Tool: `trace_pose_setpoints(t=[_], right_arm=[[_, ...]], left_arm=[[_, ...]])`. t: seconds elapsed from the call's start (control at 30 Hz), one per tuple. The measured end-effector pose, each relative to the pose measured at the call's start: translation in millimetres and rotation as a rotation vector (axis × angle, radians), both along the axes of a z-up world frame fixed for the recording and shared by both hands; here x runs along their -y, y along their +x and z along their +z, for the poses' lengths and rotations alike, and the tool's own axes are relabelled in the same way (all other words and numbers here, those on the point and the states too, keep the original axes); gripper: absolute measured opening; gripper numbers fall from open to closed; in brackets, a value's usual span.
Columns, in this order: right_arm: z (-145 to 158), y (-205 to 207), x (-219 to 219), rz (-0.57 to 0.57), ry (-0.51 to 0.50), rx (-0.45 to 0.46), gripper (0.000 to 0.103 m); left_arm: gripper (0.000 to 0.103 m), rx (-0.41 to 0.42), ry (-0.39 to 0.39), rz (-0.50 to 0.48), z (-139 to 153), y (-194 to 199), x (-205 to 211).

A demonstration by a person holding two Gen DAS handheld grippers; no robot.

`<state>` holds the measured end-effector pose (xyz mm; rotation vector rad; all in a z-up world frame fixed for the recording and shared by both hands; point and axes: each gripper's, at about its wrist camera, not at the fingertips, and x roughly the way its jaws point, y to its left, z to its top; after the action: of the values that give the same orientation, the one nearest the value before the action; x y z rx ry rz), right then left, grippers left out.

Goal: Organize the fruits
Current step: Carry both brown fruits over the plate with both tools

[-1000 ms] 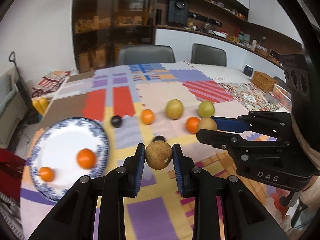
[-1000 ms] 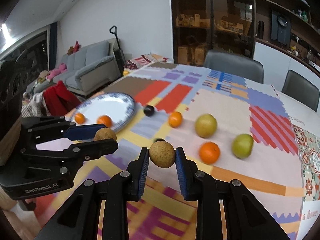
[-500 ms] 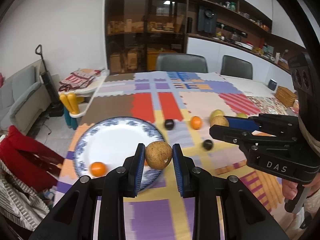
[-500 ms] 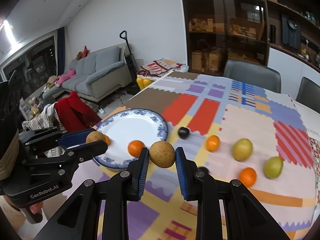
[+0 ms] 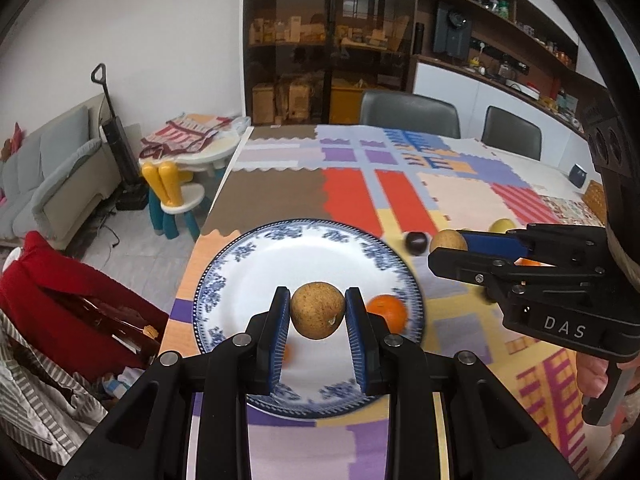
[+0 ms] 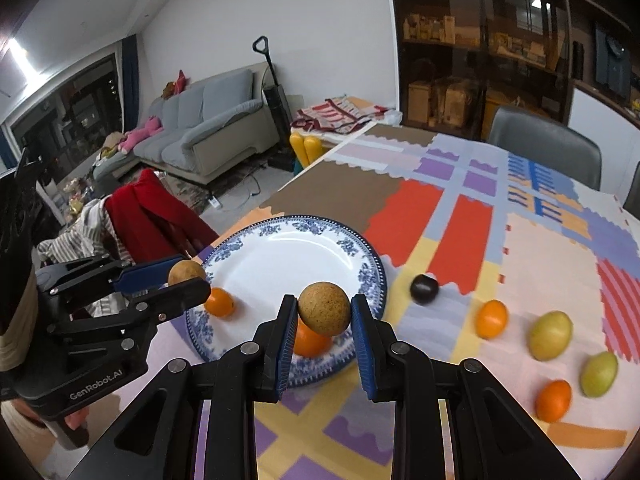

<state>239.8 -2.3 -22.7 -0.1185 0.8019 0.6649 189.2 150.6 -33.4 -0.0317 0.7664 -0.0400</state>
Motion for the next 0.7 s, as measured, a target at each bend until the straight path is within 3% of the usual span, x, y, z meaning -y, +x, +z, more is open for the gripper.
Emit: trace_pose_setpoints(t=[0.37, 0.7], right_arm=[[-29.6, 47.6, -49.1, 0.035, -0.073, -0.083, 0.028], [-59.0, 76.9, -73.2, 0.045, -0.161, -0.152, 0.028]], left_arm=[[0.028, -0.114, -0.044, 0.035, -32.3, 52.0, -40.0], [0.028, -0.204, -0.048, 0.027, -56.8, 83.0, -51.5]])
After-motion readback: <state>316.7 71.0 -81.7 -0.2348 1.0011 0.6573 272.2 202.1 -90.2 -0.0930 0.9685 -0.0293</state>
